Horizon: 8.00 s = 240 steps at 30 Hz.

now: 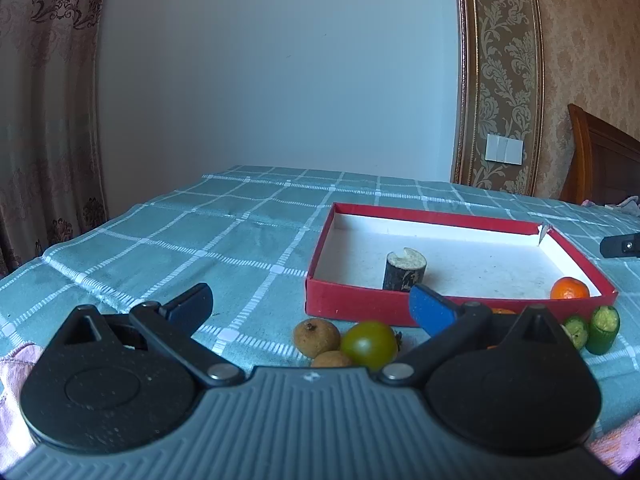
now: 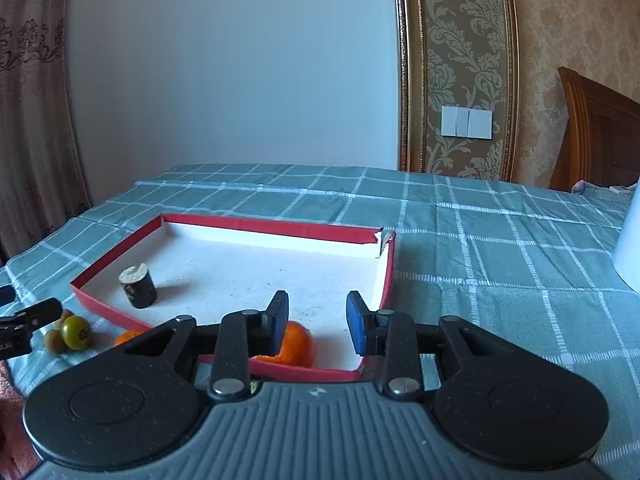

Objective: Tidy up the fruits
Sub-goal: 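Close the right gripper on a cut green lime piece, then carry the lime piece into the red tray and open the right gripper, then grasp the small brown round fruit with the left gripper, then lower the brown fruit into the red tray and open the left gripper, then reach the right gripper to the cut green lime piece and close on it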

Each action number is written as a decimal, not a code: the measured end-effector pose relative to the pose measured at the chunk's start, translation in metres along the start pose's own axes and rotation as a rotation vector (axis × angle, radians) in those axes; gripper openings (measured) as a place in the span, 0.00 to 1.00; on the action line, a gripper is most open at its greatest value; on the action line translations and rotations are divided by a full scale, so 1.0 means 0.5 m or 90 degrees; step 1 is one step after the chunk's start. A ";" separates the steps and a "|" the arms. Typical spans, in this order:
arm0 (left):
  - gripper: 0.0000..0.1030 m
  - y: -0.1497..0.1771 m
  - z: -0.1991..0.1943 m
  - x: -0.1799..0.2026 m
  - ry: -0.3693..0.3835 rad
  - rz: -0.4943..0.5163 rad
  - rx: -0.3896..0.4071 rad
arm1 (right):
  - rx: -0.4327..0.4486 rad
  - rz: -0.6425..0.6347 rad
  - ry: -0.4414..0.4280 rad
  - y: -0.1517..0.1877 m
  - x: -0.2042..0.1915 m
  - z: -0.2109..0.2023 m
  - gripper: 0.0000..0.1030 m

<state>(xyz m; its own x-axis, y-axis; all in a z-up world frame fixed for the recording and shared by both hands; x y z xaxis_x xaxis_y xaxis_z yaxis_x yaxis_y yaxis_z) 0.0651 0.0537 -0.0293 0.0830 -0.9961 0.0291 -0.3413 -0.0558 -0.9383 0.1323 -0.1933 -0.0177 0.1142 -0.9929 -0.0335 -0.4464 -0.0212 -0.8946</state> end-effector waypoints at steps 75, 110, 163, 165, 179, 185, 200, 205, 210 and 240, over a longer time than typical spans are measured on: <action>0.83 0.007 -0.002 0.034 0.052 0.059 -0.015 | 0.060 0.169 0.076 0.071 0.109 -0.001 0.64; 0.23 0.053 0.004 0.031 0.082 0.061 -0.137 | 0.048 0.191 0.064 0.075 0.116 0.008 0.64; 0.41 -0.072 0.151 0.066 0.019 0.071 -0.128 | 0.036 0.202 0.059 0.079 0.121 0.016 0.65; 0.50 -0.075 0.136 0.067 0.010 0.073 -0.118 | 0.037 0.203 0.059 0.078 0.122 0.016 0.64; 0.96 -0.031 0.025 0.039 -0.037 0.070 -0.076 | 0.051 0.199 0.058 0.076 0.121 0.008 0.65; 1.00 0.004 0.041 0.017 -0.052 0.059 -0.093 | 0.057 0.199 0.057 0.075 0.120 0.005 0.65; 1.00 0.001 0.026 -0.006 -0.018 0.002 -0.058 | 0.069 0.116 -0.017 0.067 0.040 -0.042 0.65; 1.00 -0.002 0.019 0.001 -0.023 0.016 -0.040 | 0.008 0.028 -0.056 0.093 -0.036 -0.050 0.65; 1.00 -0.004 0.016 0.002 -0.023 0.017 -0.033 | -0.032 0.012 -0.059 0.104 -0.064 -0.028 0.65; 1.00 -0.003 0.017 0.002 -0.012 0.018 -0.033 | -0.064 0.009 -0.072 0.115 -0.096 0.025 0.38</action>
<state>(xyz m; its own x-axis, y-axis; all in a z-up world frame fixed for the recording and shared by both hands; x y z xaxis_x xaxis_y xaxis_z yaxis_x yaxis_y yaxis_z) 0.0735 0.0532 -0.0308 0.0903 -0.9959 -0.0035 -0.3919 -0.0323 -0.9194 0.1122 -0.1452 -0.0729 0.2038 -0.9738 -0.1006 -0.5346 -0.0246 -0.8447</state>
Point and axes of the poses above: each gripper's, at about its wrist camera, not at the fingertips, and z roughly the way its jaws point, x to its right, y to its underside, the point moved 7 cm from there along z, roughly the way its jaws point, and after that the axes turned 1 degree about -x, right-handed, at the moved point
